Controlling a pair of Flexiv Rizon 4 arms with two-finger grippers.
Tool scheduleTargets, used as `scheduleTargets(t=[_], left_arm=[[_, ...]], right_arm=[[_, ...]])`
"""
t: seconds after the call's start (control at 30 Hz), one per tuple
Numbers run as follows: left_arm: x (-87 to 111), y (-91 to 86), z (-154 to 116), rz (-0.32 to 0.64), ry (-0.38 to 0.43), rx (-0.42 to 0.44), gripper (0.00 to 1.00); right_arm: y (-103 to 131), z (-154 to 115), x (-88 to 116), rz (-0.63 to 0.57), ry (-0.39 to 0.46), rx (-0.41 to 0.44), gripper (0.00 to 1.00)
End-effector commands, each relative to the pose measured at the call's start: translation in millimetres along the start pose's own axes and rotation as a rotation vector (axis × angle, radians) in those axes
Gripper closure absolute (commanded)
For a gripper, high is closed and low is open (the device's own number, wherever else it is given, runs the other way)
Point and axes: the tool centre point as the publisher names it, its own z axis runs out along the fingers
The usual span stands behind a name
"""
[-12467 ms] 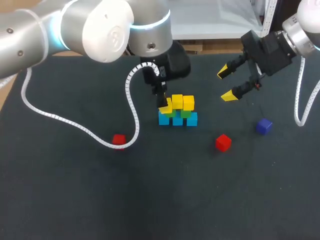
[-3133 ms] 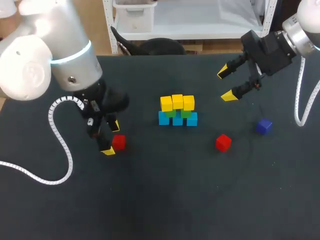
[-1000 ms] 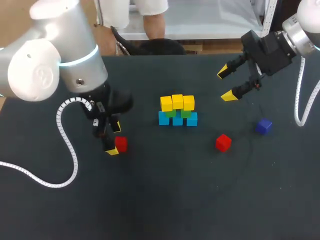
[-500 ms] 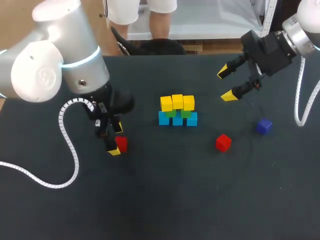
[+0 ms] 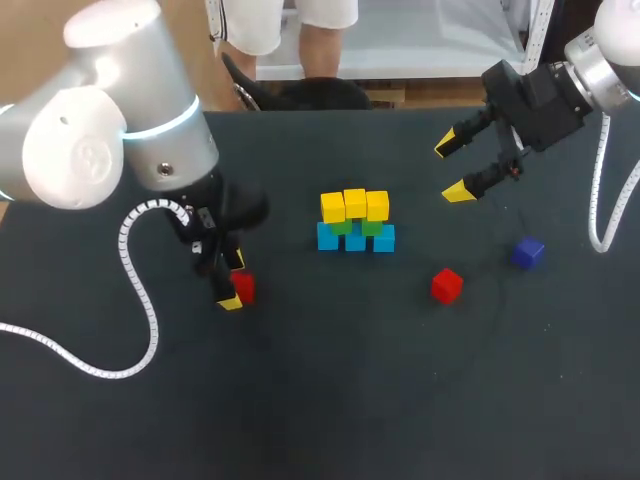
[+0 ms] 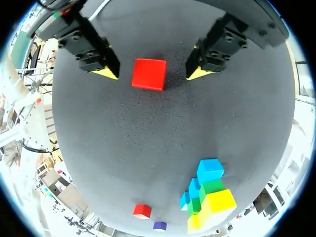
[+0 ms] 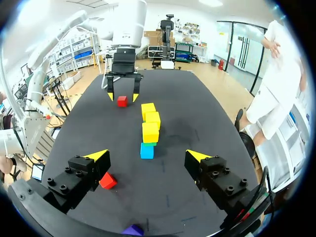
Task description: Place the blue cubes, place green cubes on the blue cubes, place the yellow cubes on the green cubes, then place the red cubes on the yellow cubes, and place purple cube on the red cubes.
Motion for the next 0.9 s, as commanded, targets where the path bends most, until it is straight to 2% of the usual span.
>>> scheduleTargets(t=[0.03, 0.07, 0.17, 0.23, 0.53, 0.9], left_arm=[[1.4, -2.1, 3.1, -0.011, -0.004, -0.004, 0.50], [1.6, -2.3, 3.3, -0.013, -0.005, -0.005, 0.51], [2.0, -3.0, 3.8, -0.022, -0.003, -0.008, 0.69], [2.4, -3.4, 3.8, -0.026, -0.003, -0.010, 1.00], [1.9, -3.8, -1.0, -0.092, -0.024, -0.021, 1.00], [-29.6, 7.4, -25.3, -0.122, -0.006, -0.030, 1.00]], right_arm=[[0.0, 0.2, 0.1, -0.001, -0.001, 0.000, 0.00], [0.0, 0.2, 0.1, -0.001, -0.001, 0.000, 0.00], [0.0, 0.2, 0.1, -0.001, -0.001, 0.000, 0.00], [0.0, 0.2, 0.1, -0.001, -0.001, 0.000, 0.00], [0.0, 0.2, 0.1, -0.001, -0.001, 0.000, 0.00], [0.0, 0.2, 0.1, -0.001, -0.001, 0.000, 0.00]])
